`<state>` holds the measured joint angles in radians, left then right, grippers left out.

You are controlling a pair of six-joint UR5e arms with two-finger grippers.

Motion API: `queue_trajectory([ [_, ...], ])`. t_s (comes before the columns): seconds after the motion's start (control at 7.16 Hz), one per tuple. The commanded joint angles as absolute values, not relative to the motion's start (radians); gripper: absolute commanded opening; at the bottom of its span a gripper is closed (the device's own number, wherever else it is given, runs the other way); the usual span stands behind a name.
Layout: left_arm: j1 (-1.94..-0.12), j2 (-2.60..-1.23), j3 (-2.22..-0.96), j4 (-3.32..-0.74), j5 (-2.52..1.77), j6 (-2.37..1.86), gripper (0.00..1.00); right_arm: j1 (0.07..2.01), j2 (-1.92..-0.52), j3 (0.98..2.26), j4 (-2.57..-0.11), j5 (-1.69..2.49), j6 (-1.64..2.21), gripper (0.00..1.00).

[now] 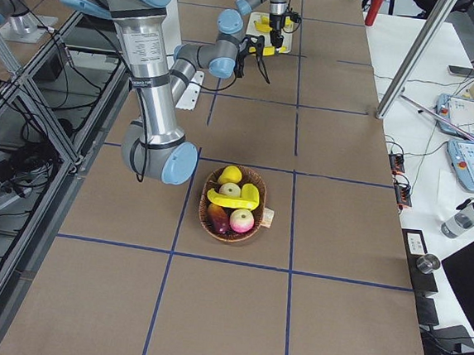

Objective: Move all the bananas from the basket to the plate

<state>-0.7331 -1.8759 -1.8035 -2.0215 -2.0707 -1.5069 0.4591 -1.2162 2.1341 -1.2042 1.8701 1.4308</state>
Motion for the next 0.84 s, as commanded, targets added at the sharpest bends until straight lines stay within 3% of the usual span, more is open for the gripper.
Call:
queue_trajectory([
  [0.0, -0.831, -1.696, -1.807, -2.022, -2.069, -1.317, 0.00, 0.483, -1.259, 2.138, -1.204, 1.871, 1.430, 1.00],
  [0.56, -0.862, -1.571, -1.783, -2.028, -2.016, -1.241, 0.01, 0.561, -1.388, 2.169, -1.204, 1.888, 1.413, 1.00],
  [0.7, -0.862, -1.550, -1.782, -2.032, -2.017, -1.239, 0.35, 0.602, -1.441, 2.169, -1.203, 1.914, 1.360, 1.00],
])
